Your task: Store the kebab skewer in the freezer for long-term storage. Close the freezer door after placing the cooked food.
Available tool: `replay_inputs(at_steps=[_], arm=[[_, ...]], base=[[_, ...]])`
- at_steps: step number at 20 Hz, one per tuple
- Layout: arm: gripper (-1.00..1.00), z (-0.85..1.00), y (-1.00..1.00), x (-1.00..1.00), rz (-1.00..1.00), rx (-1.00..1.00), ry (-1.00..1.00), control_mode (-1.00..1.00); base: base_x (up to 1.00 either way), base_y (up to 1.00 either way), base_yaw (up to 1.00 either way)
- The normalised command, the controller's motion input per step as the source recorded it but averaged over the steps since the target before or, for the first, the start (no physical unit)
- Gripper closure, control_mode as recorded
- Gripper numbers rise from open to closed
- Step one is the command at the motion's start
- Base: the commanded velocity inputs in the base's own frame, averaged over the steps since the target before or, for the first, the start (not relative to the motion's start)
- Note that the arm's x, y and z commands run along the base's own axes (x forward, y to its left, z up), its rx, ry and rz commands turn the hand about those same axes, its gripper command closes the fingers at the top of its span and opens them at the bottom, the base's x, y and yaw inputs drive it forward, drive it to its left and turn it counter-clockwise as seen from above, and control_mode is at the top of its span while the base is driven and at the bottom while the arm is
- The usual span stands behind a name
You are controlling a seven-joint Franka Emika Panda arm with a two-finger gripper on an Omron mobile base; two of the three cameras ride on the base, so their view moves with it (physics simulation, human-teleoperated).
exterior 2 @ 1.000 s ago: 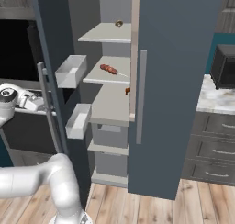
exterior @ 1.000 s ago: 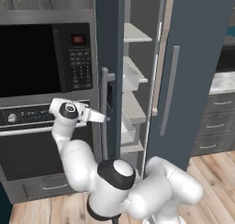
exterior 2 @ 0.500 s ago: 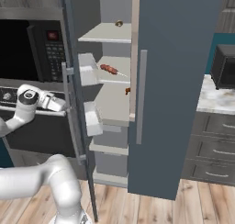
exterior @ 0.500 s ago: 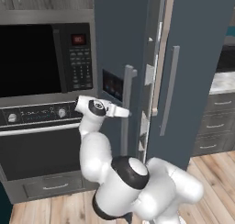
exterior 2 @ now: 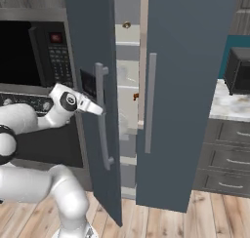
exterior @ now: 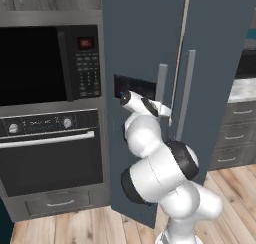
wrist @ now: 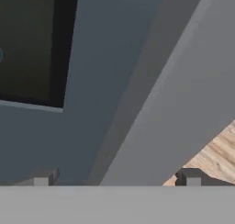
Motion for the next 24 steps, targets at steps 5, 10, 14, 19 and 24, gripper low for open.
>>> replay_inputs(at_steps=[5, 10, 14, 19, 24], arm=[[-1.0, 0.22, -0.74, 0.48, 0.35, 0.3, 0.0, -1.0], [-1.0, 0.15, -0.37, 0.54, 0.3, 0.19, -0.01, -1.0], [-1.0, 0.0, -0.1, 0.51, 0.24, 0.04, -0.12, -1.0], [-1.0, 0.0, -0.01, 0.55, 0.21, 0.01, -0.09, -1.0], [-1.0, 0.15, -0.06, 0.55, 0.15, 0.0, 0.02, -1.0]], base=[[0.0, 0.0, 0.0], [0.0, 0.0, 0.0], [0.0, 0.0, 0.0], [0.0, 0.0, 0.0], [0.0, 0.0, 0.0]])
